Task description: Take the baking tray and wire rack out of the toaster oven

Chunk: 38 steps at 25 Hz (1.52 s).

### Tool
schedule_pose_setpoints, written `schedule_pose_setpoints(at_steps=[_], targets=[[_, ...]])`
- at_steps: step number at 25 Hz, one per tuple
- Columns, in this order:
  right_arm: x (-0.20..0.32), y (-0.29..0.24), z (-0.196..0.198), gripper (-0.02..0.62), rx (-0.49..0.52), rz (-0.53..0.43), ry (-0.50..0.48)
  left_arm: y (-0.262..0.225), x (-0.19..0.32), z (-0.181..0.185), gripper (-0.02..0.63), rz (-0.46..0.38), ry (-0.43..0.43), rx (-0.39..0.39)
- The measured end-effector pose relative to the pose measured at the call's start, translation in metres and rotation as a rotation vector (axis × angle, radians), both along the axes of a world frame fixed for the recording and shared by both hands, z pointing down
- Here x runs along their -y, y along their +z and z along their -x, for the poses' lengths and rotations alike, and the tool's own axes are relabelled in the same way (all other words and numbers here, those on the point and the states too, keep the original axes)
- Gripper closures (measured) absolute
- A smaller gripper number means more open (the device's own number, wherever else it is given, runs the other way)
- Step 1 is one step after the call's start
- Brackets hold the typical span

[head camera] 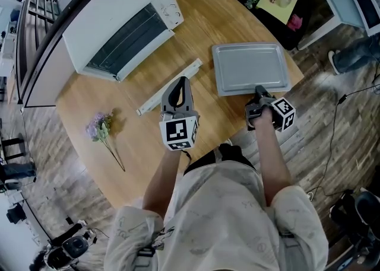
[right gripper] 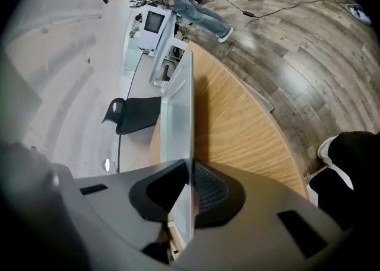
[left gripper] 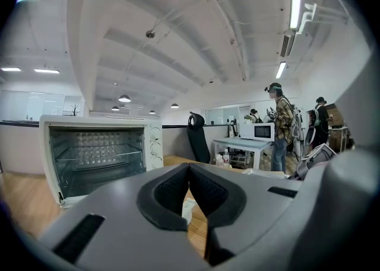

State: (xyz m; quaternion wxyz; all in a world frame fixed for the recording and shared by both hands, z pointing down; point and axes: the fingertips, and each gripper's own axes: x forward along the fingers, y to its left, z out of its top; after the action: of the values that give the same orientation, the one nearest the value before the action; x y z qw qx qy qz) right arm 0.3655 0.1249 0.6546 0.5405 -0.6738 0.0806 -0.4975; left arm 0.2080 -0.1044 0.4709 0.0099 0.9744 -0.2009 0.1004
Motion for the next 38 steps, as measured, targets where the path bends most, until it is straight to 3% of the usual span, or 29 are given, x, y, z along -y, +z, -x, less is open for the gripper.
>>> schedule_pose_setpoints(at_steps=[18, 23, 25, 33, 38], targets=[[-0.001, 0.013, -0.001, 0.538, 0.066, 0.119, 0.021, 0.004, 0.001, -0.003, 0.591, 0.010, -0.006, 0.007], [0.007, 0.004, -0.007, 0.391, 0.050, 0.112, 0.012, 0.007, 0.002, -0.004, 0.591, 0.010, -0.001, 0.008], [0.010, 0.000, -0.008, 0.360, 0.056, 0.125, 0.000, 0.007, 0.003, -0.005, 0.591, 0.010, -0.001, 0.007], [0.012, -0.008, -0.005, 0.198, 0.092, 0.256, -0.051, 0.004, 0.008, -0.006, 0.591, 0.008, -0.011, -0.004], [0.016, -0.018, -0.010, 0.190, 0.073, 0.262, -0.070, 0.000, 0.015, -0.004, 0.591, 0.010, -0.029, -0.014]])
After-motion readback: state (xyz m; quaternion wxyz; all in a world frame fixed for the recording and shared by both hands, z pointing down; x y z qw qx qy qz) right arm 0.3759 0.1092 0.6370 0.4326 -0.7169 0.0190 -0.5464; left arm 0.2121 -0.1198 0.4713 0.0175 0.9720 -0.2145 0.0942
